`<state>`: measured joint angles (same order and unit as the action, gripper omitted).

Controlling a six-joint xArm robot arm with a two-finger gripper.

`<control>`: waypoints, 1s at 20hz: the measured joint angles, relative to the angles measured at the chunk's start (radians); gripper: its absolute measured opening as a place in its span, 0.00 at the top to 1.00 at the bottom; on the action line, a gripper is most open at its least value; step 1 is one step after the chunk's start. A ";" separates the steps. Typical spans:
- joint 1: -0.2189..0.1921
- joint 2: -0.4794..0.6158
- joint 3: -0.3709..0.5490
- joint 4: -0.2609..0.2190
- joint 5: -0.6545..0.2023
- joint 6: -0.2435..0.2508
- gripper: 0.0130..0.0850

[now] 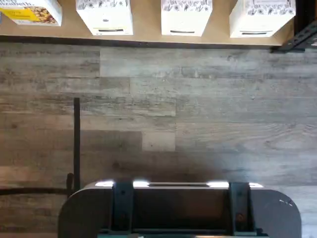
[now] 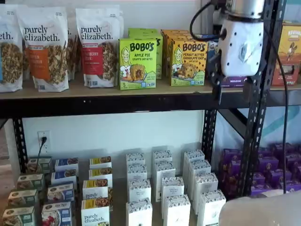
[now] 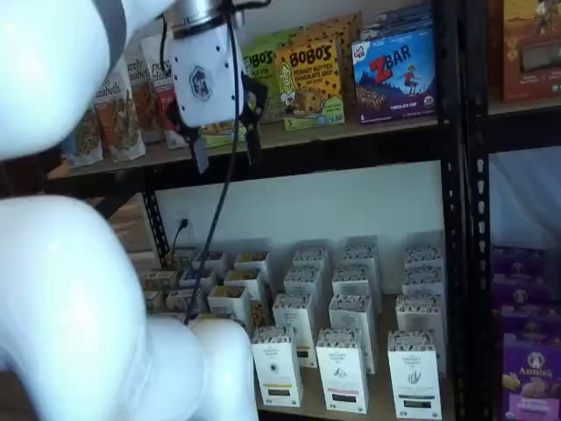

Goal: Pick up the white box with a yellow strip in the middle, on the bottom shelf, the fourth box from the left

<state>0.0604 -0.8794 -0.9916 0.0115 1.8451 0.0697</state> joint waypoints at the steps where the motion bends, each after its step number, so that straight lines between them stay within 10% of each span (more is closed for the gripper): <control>1: -0.002 -0.001 0.016 0.008 -0.014 0.001 0.00; 20: 0.078 0.066 0.348 0.008 -0.415 0.077 0.00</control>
<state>0.1381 -0.8129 -0.6437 0.0191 1.4304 0.1468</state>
